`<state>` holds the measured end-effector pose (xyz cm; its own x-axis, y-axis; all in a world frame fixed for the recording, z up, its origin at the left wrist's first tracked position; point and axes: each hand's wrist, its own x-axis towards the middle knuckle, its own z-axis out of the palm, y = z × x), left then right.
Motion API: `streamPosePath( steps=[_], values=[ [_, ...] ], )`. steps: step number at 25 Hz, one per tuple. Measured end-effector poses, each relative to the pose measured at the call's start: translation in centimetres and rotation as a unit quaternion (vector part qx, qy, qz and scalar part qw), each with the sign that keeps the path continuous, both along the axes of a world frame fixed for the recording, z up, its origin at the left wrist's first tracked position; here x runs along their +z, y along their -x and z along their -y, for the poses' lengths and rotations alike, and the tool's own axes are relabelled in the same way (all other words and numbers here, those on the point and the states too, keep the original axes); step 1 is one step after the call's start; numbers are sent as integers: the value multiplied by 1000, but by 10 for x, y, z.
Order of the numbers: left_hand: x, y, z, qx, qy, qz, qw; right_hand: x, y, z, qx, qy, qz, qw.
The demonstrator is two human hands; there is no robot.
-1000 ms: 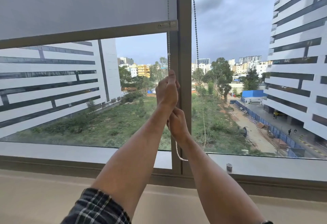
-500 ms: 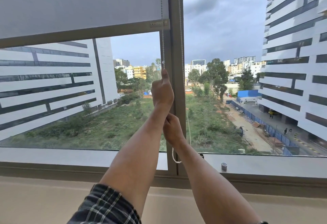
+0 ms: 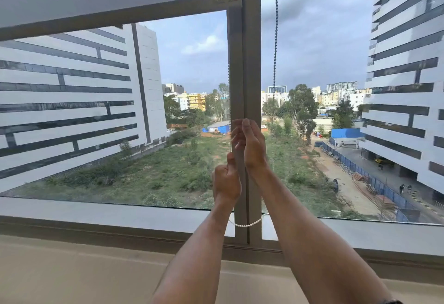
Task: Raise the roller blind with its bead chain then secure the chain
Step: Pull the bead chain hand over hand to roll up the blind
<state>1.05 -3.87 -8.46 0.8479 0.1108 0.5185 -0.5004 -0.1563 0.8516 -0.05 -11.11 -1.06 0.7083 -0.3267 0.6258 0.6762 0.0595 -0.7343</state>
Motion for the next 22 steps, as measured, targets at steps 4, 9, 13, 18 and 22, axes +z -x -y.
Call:
streamPosePath(
  steps=[4,9,13,18,22],
  values=[
    [-15,6,17,-28,1,-24,999,23,3,-18,29,15,-40,999],
    [-17,7,16,-31,-38,-19,999,17,10,-17,30,27,-53,998],
    [-27,9,1,-41,-155,19,987,-6,9,-8,11,55,-34,998],
    [-20,-12,-14,-37,-97,23,994,-27,4,2,-7,81,-53,995],
    [38,-19,-10,-14,-1,13,1000,-41,-3,-1,-9,85,-41,996]
  ],
)
